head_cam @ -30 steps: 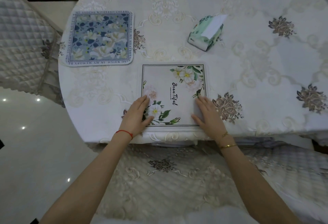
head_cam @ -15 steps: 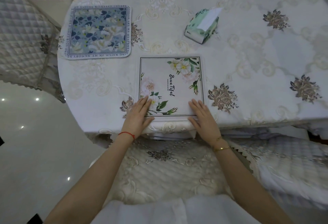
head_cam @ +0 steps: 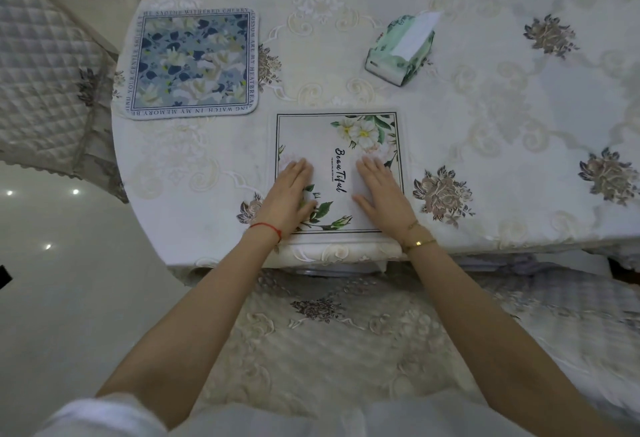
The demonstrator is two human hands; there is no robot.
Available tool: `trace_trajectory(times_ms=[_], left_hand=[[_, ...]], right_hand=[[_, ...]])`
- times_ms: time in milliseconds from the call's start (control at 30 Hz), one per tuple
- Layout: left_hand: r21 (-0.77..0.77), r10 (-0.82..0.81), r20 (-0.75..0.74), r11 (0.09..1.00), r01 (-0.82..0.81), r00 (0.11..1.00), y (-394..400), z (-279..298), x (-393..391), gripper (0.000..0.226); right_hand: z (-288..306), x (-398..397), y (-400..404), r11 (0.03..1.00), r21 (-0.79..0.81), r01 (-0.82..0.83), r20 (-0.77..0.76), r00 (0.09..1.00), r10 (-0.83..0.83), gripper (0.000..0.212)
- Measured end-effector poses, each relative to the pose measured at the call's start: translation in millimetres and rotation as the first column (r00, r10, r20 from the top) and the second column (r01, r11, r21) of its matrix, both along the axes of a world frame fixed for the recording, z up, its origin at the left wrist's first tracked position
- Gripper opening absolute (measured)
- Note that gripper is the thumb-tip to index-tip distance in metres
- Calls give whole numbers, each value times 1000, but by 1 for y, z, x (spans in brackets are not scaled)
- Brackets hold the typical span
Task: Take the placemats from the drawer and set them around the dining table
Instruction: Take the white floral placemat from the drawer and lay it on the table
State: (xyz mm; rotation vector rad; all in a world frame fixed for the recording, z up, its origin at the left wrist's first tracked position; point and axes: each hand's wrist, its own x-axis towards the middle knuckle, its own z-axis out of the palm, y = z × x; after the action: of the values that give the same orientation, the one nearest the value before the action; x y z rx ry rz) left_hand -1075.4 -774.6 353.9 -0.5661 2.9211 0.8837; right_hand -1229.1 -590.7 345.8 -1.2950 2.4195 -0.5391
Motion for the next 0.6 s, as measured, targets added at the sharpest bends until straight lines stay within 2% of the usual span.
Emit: trace_trajectory(times_ms=[267,467,600], left_hand=[[-17,21,16,1000,-20,1000,-29,-11,-22,73],[-35,49,-34,998,-50,998,-47,-16,6,72],[-41,71,-43,996,-73,997,-58,-12,-7,68]], right_hand=[[-11,-21,-20,998,23,-56,-29,998,57,69],[-7,-46,17,999,12,45,-34,998,-44,67],[-4,-60,4,995,-1,104,-32,994,-104,64]])
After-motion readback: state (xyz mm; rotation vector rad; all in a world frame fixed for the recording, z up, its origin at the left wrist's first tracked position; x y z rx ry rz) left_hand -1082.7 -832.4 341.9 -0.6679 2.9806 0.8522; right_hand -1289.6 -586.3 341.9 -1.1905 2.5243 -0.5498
